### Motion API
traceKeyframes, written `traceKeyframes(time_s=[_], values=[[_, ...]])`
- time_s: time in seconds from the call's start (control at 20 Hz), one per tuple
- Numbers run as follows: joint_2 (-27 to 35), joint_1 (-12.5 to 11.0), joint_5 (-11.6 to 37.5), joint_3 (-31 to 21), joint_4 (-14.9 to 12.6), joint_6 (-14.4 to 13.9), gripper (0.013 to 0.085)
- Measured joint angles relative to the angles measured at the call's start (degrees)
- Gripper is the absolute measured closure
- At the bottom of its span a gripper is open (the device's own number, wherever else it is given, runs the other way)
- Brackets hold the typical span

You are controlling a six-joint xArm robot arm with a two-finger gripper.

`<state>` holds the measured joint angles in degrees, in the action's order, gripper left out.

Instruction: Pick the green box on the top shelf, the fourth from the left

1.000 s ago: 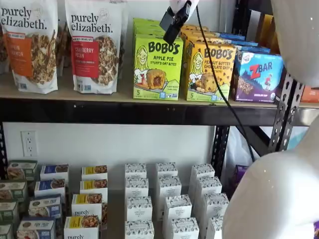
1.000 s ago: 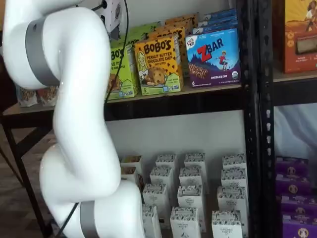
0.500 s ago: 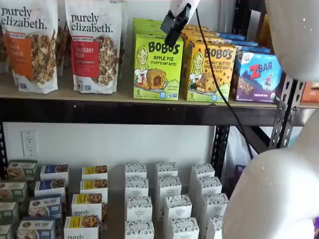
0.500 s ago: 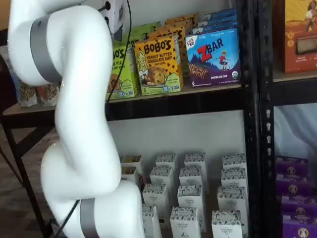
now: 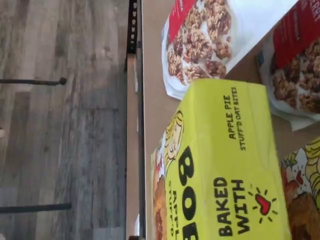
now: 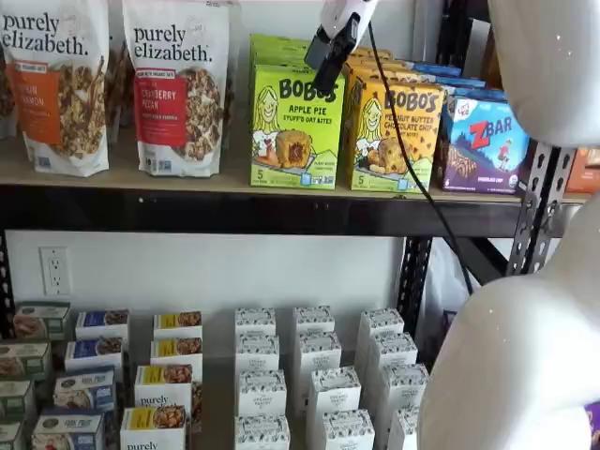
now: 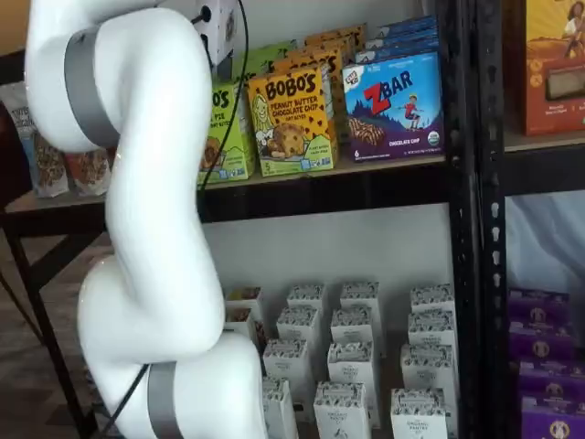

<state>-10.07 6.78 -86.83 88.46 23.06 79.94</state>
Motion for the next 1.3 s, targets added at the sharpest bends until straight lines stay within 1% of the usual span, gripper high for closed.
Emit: traceKeyframes(time_s=[0.3,0.45,0.8,1.25,1.3], values=[[1.62,0.19,-2.4,1.71,-1.54,-0.02,0.013],[1.75,0.45,-2.32,1.51,-2.1,-0.1,0.013],[1.94,1.47,-1.97,0.85,-4.33,-0.57,0.013],[1.44,1.86,-0.5,-1.0,-4.5,-0.54,0.013],[1.32,1.86,-0.24,-1.28,-4.46,-0.5,0.017]])
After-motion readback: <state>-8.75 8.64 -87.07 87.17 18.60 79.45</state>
